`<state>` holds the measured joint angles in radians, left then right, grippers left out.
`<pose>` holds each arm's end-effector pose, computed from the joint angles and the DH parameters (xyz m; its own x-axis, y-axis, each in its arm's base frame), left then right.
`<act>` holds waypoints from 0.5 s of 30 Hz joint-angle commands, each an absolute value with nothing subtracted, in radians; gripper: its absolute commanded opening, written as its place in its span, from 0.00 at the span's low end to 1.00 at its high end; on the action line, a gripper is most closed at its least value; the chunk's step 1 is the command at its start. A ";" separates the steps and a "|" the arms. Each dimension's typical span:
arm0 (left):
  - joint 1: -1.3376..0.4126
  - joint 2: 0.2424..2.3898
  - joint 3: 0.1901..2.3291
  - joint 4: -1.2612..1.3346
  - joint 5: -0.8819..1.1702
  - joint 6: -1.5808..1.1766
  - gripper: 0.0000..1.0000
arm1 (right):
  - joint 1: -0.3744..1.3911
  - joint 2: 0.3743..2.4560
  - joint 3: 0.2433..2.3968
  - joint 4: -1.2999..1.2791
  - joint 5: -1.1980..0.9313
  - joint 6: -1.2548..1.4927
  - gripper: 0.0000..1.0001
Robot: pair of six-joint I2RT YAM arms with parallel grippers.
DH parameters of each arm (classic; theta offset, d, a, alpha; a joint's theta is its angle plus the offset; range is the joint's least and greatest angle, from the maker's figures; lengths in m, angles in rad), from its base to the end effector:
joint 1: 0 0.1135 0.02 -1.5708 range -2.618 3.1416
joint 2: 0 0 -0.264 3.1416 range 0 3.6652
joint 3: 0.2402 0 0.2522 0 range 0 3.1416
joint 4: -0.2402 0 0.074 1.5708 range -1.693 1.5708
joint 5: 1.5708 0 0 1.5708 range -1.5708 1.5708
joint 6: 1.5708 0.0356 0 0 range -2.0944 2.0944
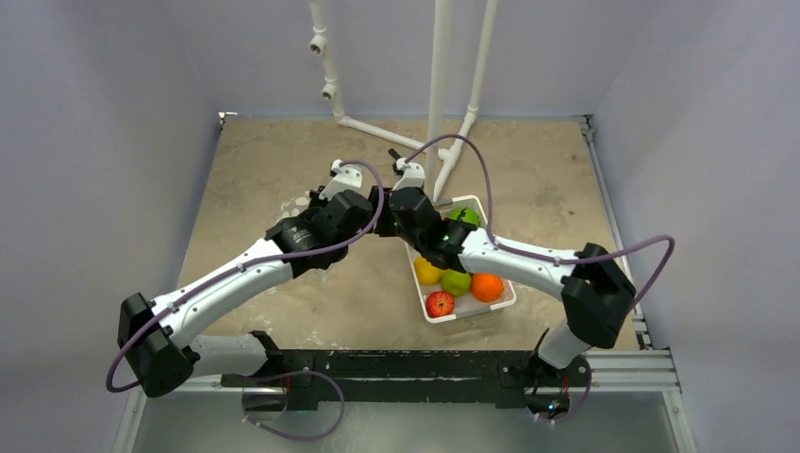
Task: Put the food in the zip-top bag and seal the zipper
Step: Open the zipper of the food storage bag.
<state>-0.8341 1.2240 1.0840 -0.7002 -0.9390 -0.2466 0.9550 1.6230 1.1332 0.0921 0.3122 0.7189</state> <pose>0.1856 -0.1619 0.3162 -0.5037 0.3407 -0.7938 -0.0488 0.9062 0.4199 0.2270 0.3019 0.2731 -0.5722 0.2763 -0.7721 -0.3142 0.7958 0.5176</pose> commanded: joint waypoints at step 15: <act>-0.838 1.166 1.078 -0.671 -0.933 -0.243 0.00 | 0.956 1.281 1.111 -0.486 0.497 0.916 0.68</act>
